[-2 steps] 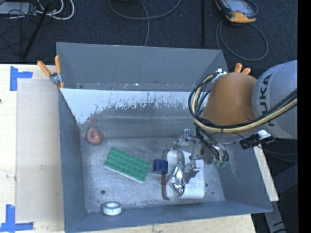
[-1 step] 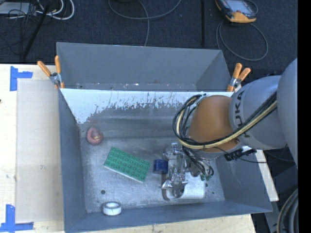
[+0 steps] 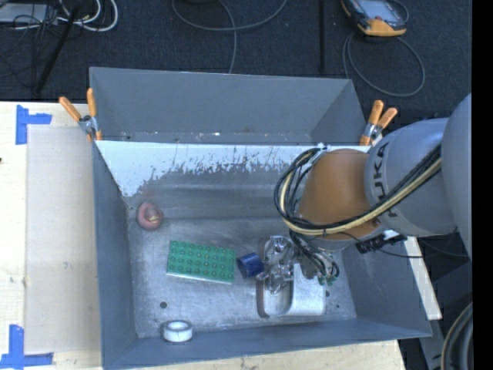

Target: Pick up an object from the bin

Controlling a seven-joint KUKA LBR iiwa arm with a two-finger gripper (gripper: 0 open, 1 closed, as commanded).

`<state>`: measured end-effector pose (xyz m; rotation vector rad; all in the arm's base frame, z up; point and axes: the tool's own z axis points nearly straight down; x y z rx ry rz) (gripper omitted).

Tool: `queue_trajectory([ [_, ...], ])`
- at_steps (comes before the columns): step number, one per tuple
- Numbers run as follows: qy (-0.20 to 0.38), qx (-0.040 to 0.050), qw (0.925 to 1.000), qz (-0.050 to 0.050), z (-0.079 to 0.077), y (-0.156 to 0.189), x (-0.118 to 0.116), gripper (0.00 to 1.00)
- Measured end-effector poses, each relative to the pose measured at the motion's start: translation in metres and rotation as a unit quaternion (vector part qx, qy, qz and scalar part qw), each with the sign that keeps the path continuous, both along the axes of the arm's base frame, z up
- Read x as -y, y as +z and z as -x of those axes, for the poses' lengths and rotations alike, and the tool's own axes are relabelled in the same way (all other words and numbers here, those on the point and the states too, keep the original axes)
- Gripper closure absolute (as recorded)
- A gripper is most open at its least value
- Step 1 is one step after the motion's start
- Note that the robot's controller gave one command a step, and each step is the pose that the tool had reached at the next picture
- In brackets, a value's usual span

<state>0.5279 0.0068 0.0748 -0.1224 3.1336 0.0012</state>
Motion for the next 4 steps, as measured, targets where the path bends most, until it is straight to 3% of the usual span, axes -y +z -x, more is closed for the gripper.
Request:
queue_trajectory([
  [1, 0.101, -0.0003, 0.9948, 0.001, 0.012, 0.114, 0.014, 1.00],
  [2, 0.101, -0.0030, 0.9948, 0.000, 0.013, 0.111, 0.013, 0.00],
  [3, 0.224, -0.0045, 0.9745, -0.002, 0.028, -0.002, 0.002, 0.00],
  [4, 0.225, 0.0017, 0.9743, 0.000, 0.025, -0.001, 0.002, 1.00],
])
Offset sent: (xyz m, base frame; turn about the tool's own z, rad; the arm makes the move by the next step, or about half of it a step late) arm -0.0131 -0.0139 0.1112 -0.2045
